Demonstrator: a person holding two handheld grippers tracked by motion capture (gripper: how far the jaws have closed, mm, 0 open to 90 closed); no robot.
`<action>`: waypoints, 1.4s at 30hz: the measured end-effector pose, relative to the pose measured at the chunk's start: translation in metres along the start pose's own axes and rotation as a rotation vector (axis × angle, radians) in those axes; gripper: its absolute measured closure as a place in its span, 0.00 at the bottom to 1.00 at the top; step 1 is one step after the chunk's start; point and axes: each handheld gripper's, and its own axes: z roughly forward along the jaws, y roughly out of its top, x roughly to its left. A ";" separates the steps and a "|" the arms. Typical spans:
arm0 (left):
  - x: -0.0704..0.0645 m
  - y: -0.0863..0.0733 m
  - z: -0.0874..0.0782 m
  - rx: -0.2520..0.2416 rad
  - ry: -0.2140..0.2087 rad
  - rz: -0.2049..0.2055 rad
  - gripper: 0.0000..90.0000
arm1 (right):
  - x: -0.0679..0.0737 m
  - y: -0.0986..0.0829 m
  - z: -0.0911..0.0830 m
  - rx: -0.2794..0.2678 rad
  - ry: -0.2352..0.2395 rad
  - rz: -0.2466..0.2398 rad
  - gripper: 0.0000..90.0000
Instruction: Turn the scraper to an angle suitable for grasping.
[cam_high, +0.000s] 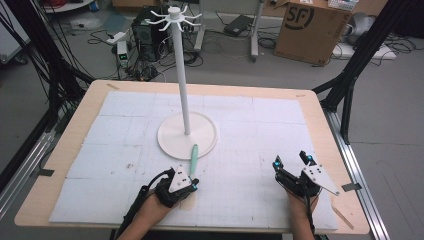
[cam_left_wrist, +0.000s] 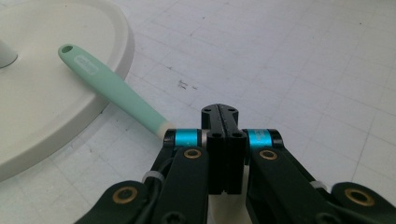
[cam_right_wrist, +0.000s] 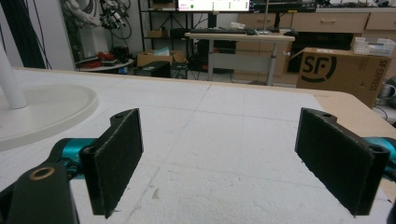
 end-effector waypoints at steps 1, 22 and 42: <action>0.000 0.000 -0.001 -0.001 -0.003 0.000 1.00 | 0.000 0.000 0.000 -0.001 0.001 0.001 0.16; -0.001 0.001 -0.003 -0.003 -0.027 0.006 1.00 | -0.001 0.000 0.001 -0.006 0.000 0.002 0.16; -0.002 0.002 0.004 0.032 -0.020 -0.005 1.00 | -0.001 0.000 0.001 -0.004 0.003 0.000 0.16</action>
